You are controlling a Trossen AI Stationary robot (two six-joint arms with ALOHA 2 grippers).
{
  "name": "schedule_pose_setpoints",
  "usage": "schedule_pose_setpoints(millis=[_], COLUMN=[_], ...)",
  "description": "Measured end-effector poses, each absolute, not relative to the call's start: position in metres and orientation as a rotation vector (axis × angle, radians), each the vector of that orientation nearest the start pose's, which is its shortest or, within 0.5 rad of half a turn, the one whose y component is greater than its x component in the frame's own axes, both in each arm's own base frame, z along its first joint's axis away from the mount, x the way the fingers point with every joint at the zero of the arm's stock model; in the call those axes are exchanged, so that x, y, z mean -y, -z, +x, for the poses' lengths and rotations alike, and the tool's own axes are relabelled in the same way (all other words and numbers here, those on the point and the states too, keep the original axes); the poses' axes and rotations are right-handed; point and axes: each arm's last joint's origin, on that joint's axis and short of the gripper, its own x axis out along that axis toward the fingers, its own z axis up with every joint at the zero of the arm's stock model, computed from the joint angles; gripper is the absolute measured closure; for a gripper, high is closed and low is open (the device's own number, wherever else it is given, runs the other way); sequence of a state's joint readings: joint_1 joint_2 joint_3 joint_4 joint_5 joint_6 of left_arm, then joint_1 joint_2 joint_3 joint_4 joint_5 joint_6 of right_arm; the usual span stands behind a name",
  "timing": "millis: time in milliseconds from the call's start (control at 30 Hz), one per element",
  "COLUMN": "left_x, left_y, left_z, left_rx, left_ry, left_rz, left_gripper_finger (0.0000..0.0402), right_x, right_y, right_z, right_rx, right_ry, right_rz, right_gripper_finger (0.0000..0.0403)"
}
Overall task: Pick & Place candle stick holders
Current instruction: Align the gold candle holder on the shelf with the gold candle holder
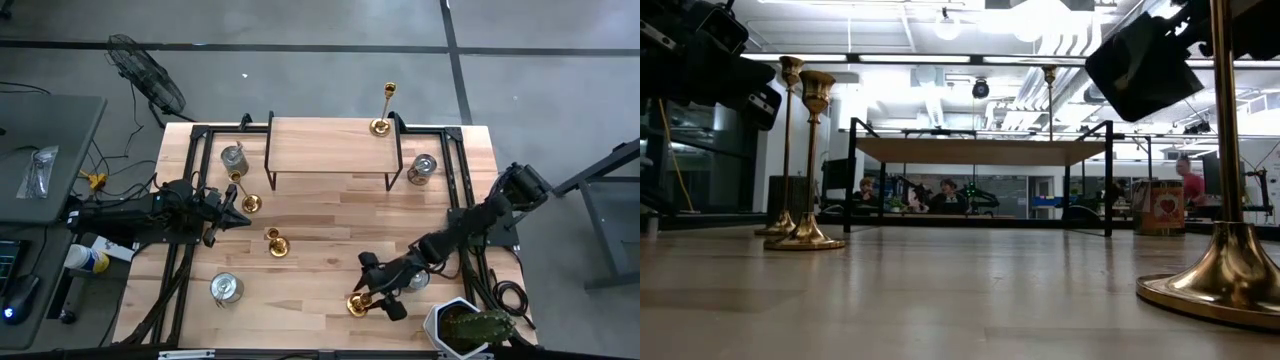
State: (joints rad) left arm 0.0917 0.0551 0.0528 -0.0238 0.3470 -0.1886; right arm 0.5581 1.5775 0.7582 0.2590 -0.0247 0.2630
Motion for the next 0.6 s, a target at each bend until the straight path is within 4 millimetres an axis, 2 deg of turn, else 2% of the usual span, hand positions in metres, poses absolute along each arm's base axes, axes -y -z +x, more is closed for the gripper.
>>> schedule_pose_setpoints(millis=[233,600], left_x=[0.001,0.001], left_y=[-0.175,-0.175], left_z=[0.097,0.097], left_rx=[-0.05,-0.05], left_ry=[0.252,0.252], left_rz=[-0.193,-0.193], left_gripper_finger=[0.0402,0.0402], right_x=[-0.172,-0.185], right_y=[-0.18,-0.183], right_z=[0.265,0.259], right_rx=[-0.586,-0.56], right_ry=[-0.459,-0.502], right_rz=[0.11,0.143], right_gripper_finger=[0.0171,0.0268])
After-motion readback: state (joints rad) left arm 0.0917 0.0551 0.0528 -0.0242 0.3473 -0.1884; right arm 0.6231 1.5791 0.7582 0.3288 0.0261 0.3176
